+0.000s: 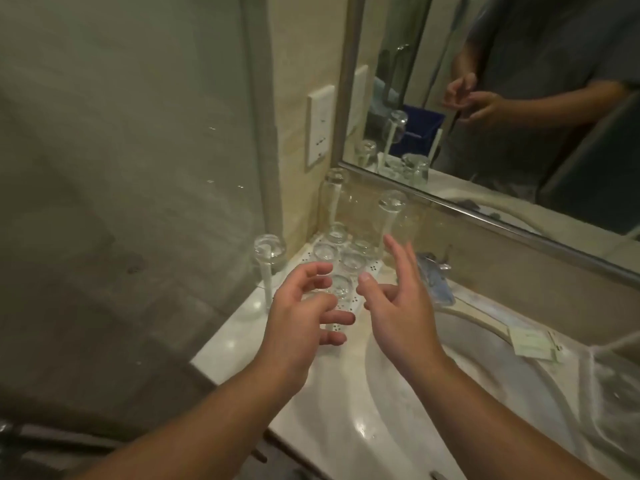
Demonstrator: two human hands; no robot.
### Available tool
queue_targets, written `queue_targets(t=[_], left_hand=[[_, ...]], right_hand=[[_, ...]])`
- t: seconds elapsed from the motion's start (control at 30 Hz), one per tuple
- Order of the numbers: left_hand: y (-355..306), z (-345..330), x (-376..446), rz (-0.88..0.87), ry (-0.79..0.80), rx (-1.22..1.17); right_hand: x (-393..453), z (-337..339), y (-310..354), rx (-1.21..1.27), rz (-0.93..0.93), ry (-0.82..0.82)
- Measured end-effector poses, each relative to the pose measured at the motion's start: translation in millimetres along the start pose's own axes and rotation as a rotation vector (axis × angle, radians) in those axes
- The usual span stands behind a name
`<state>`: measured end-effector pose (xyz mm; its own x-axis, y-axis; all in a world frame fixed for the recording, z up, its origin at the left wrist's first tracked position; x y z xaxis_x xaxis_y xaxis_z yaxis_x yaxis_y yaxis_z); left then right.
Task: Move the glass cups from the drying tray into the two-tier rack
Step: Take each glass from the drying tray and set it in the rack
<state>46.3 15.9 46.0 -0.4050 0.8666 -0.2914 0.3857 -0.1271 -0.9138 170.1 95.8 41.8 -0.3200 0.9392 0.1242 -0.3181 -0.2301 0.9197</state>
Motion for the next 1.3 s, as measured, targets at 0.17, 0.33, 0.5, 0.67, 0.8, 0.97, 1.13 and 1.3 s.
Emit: queue_targets(t=[0.17,0.33,0.5,0.67,0.8,0.97,1.13,1.3], left_hand=[[-10.1,30.6,13.7,-0.046,-0.108,-0.023],[-13.5,62.4,30.5,-0.125,-0.27,-0.029],[-5.3,92.6,50.5,-0.243,-0.448,0.191],[21.7,117.1,83.5,-0.209,-0.375,0.522],[35.9,121.0,102.7,-0.157,-0.325,0.592],[47.1,122.8,123.9,-0.119,-0.302,0.604],[47.3,118.9,137.7,-0.122,-0.291,0.584],[51.7,117.0,142.0,-0.156,-0.268,0.592]], right_hand=[[16.1,-26.2,16.5,-0.026,0.042,0.082],[33.5,-50.3,22.8,-0.039,0.076,0.111],[55.6,-78.9,27.8,-0.239,0.168,0.19],[78.3,-107.2,28.3,-0.516,0.273,0.352],[93.4,-128.6,23.9,-0.685,0.298,0.428],[105.2,-146.1,15.7,-0.725,0.253,0.452],[110.5,-155.8,8.9,-0.723,0.212,0.477],[112.9,-161.6,4.1,-0.704,0.197,0.496]])
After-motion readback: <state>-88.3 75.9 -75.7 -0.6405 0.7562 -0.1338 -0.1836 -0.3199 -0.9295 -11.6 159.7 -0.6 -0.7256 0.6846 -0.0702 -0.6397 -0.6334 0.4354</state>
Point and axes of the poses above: each hand's wrist, its own x-axis towards the middle knuckle, its own z-axis out of the back of the hand, y = z × x, the point moved 3 cm from there along x, towards the middle knuckle, and after that the axes turned 2 degrees about z, right-handed, at the moved point
